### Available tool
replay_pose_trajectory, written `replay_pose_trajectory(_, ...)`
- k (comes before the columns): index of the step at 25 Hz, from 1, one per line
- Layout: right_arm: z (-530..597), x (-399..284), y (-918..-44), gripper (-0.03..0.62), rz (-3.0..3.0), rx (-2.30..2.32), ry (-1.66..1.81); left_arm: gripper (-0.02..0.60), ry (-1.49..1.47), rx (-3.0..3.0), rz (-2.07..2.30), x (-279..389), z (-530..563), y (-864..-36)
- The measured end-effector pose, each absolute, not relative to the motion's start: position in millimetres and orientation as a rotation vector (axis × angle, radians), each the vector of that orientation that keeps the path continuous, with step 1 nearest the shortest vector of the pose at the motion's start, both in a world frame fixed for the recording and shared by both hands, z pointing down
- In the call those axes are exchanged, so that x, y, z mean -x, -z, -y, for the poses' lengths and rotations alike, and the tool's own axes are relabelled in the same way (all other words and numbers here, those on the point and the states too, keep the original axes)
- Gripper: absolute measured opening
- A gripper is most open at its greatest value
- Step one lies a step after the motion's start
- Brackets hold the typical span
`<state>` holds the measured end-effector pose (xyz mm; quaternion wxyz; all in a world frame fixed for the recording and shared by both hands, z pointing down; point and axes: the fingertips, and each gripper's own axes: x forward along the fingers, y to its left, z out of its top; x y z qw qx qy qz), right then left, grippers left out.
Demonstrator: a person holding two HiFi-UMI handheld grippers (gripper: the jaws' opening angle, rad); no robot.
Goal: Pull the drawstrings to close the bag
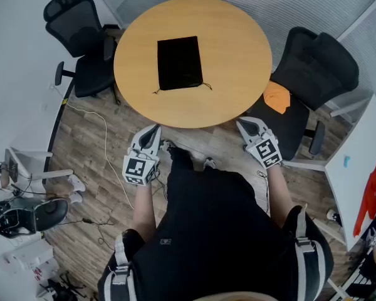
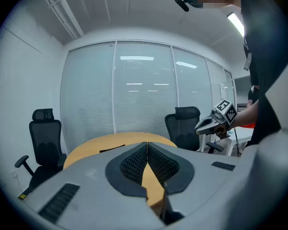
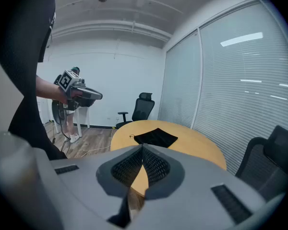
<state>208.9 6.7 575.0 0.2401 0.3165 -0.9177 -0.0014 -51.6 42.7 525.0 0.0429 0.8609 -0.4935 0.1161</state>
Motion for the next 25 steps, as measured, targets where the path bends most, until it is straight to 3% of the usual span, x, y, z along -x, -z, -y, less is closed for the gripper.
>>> replay_pose_trajectory(25,3.3,-202.5,-580.9,0.057,2.53,-0.933,-0.001,0.016,-0.371,-2.592,1.502,55.9,-38.9,-542.9)
